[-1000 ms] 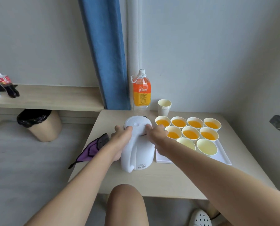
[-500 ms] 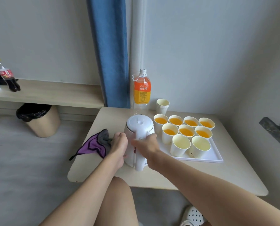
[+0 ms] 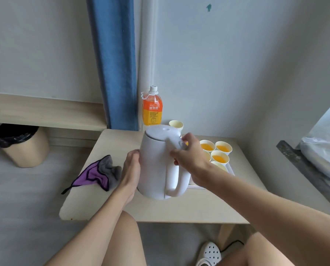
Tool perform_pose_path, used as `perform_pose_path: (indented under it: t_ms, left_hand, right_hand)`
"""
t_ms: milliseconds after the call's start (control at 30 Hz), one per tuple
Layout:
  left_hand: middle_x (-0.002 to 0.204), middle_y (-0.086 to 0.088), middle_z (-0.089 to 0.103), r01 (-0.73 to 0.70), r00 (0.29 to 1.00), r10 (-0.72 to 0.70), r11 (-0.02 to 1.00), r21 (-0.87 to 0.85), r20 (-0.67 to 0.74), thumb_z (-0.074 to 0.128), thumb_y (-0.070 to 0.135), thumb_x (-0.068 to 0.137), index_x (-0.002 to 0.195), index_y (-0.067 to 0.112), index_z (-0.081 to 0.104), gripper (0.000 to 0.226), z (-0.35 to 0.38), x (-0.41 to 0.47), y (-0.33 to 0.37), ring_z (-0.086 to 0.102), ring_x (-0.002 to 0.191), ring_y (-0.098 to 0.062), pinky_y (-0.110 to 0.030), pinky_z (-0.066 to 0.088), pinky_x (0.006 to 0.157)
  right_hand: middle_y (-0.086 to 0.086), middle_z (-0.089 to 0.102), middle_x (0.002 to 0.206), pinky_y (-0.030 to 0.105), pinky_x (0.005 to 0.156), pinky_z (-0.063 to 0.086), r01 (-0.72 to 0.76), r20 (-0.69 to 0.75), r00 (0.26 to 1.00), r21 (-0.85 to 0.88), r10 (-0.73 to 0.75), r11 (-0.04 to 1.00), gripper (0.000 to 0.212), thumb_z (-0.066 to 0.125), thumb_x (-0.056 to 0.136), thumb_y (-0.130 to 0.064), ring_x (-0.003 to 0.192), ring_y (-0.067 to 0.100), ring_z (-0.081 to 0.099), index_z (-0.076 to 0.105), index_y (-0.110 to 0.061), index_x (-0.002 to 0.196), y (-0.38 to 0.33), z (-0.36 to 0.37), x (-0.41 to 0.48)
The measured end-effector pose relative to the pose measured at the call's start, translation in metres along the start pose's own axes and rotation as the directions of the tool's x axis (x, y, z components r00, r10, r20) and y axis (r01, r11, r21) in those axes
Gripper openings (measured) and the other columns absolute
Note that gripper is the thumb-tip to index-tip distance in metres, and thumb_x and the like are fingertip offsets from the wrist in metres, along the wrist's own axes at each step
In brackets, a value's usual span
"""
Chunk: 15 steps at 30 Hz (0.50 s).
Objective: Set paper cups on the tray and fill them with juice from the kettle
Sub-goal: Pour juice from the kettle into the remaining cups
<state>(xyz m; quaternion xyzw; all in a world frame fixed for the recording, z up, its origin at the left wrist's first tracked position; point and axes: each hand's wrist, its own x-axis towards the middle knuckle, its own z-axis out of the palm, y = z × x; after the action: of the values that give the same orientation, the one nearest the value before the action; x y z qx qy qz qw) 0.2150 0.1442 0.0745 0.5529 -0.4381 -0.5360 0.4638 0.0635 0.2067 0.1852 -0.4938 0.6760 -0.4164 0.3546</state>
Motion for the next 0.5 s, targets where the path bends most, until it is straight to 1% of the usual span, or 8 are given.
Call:
perform_pose_path:
  t_ms: [67, 133, 167, 233, 267, 333, 400, 500]
  left_hand:
    - [0.096, 0.004, 0.062, 0.000, 0.998, 0.001, 1.000, -0.024, 0.055, 0.037, 0.045, 0.096, 0.105, 0.011, 0.057, 0.041, 0.012, 0.000, 0.004, 0.052, 0.082, -0.015, -0.031, 0.040, 0.067]
    - [0.094, 0.007, 0.061, -0.025, 0.994, 0.031, 0.998, -0.053, 0.107, 0.036, 0.047, 0.099, 0.114, 0.005, 0.056, 0.049, 0.030, -0.002, 0.009, 0.053, 0.082, -0.012, -0.031, 0.046, 0.072]
    - [0.098, 0.008, 0.063, -0.043, 0.989, 0.054, 0.996, -0.077, 0.141, 0.037, 0.053, 0.097, 0.121, 0.007, 0.057, 0.056, 0.041, -0.004, 0.012, 0.056, 0.086, -0.010, -0.034, 0.051, 0.081]
    - [0.119, 0.010, 0.069, -0.049, 0.967, 0.080, 0.990, -0.130, 0.240, 0.043, 0.070, 0.087, 0.133, 0.020, 0.057, 0.069, 0.062, -0.010, 0.019, 0.064, 0.107, -0.009, -0.042, 0.051, 0.102]
    - [0.127, 0.010, 0.068, -0.039, 0.954, 0.080, 0.989, -0.143, 0.290, 0.048, 0.073, 0.084, 0.135, 0.025, 0.055, 0.070, 0.072, -0.015, 0.023, 0.064, 0.116, -0.008, -0.040, 0.052, 0.103]
    - [0.132, 0.010, 0.066, -0.046, 0.920, 0.099, 0.988, -0.146, 0.380, 0.061, 0.064, 0.092, 0.138, 0.027, 0.050, 0.061, 0.090, -0.023, 0.027, 0.065, 0.113, 0.002, -0.023, 0.053, 0.088]
    - [0.135, 0.008, 0.066, -0.061, 0.881, 0.117, 0.989, -0.136, 0.459, 0.068, 0.041, 0.098, 0.145, 0.025, 0.042, 0.056, 0.110, -0.025, 0.026, 0.066, 0.103, 0.011, -0.013, 0.052, 0.076]
    - [0.135, 0.007, 0.064, -0.073, 0.852, 0.142, 0.985, -0.155, 0.503, 0.076, 0.025, 0.094, 0.157, 0.035, 0.021, 0.084, 0.135, -0.027, 0.021, 0.063, 0.110, 0.008, -0.017, 0.054, 0.083]
  right_hand:
    - [0.012, 0.057, 0.077, 0.031, 0.058, 0.047, 0.014, -0.015, 1.000, 0.006, -0.014, 1.000, 0.022, 0.061, 0.081, -0.004, 0.059, 0.022, 0.054, 0.047, -0.013, 0.096, -0.016, -0.028, 0.003]
    - [0.013, 0.056, 0.069, 0.033, 0.058, 0.048, 0.026, -0.040, 0.999, 0.004, -0.026, 1.000, 0.023, 0.061, 0.081, 0.004, 0.052, 0.020, 0.052, 0.051, -0.008, 0.098, -0.029, -0.055, 0.007]
    - [0.013, 0.057, 0.068, 0.036, 0.059, 0.050, 0.030, -0.055, 0.998, -0.004, -0.030, 1.000, 0.024, 0.063, 0.079, 0.006, 0.051, 0.021, 0.052, 0.054, -0.006, 0.098, -0.035, -0.068, 0.008]
    - [0.014, 0.059, 0.068, 0.038, 0.063, 0.054, 0.022, -0.082, 0.996, -0.032, -0.024, 0.999, 0.025, 0.065, 0.078, 0.007, 0.054, 0.023, 0.055, 0.058, -0.003, 0.099, -0.043, -0.091, 0.012]
    - [0.015, 0.060, 0.070, 0.040, 0.068, 0.057, 0.016, -0.089, 0.996, -0.045, -0.020, 0.999, 0.025, 0.066, 0.078, 0.007, 0.058, 0.024, 0.056, 0.060, -0.002, 0.100, -0.044, -0.102, 0.015]
    - [0.017, 0.062, 0.073, 0.047, 0.078, 0.058, 0.007, -0.098, 0.995, -0.067, -0.014, 0.998, 0.024, 0.068, 0.078, 0.006, 0.064, 0.027, 0.059, 0.064, -0.001, 0.100, -0.048, -0.122, 0.021]
    - [0.017, 0.062, 0.074, 0.049, 0.081, 0.059, -0.004, -0.104, 0.995, -0.104, -0.007, 0.995, 0.022, 0.069, 0.077, 0.005, 0.066, 0.027, 0.060, 0.068, 0.000, 0.099, -0.048, -0.140, 0.029]
    - [0.016, 0.061, 0.072, 0.042, 0.074, 0.059, -0.007, -0.108, 0.994, -0.178, -0.012, 0.984, 0.022, 0.069, 0.077, 0.001, 0.064, 0.025, 0.058, 0.068, 0.005, 0.099, -0.050, -0.161, 0.041]
